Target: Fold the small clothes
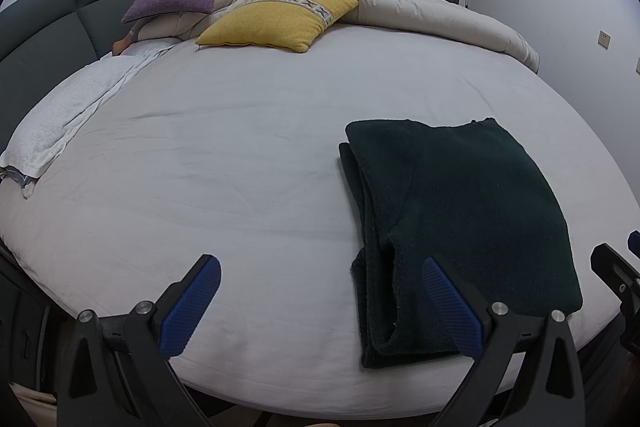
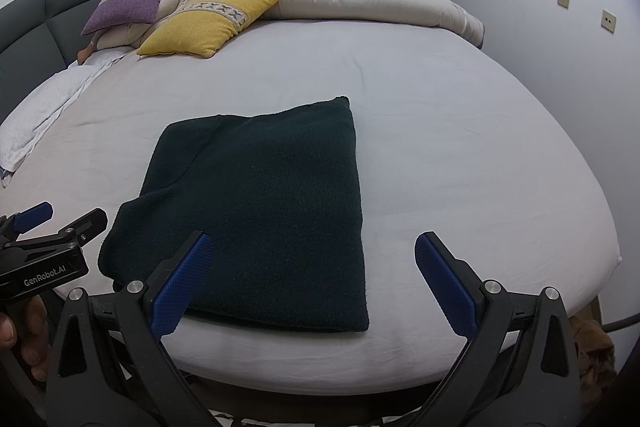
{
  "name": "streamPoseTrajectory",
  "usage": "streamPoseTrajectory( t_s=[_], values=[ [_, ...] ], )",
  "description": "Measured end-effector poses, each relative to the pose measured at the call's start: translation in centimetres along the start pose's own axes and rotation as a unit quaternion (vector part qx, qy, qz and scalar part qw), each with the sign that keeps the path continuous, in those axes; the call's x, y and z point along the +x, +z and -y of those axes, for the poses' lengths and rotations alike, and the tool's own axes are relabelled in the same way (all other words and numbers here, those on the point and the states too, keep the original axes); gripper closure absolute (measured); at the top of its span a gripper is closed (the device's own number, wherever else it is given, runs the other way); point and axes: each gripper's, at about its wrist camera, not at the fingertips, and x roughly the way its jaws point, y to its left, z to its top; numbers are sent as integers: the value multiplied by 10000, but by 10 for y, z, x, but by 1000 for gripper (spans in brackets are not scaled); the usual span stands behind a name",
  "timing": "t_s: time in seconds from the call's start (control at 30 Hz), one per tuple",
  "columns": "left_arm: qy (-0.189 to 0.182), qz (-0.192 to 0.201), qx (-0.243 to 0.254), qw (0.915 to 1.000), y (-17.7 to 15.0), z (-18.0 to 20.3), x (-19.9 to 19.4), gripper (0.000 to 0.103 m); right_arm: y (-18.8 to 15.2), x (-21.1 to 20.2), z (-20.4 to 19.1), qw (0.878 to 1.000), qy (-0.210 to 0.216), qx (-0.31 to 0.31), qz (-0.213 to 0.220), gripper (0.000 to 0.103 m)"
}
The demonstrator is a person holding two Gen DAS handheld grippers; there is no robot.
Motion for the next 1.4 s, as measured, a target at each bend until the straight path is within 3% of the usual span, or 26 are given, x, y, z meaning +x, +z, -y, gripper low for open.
streamPoseTrajectory(
  t_s=[1.4],
  values=[
    [-43, -56, 71, 9999, -3, -6, 4, 0, -6, 2, -18, 10000, 19, 57, -25, 1]
  ],
)
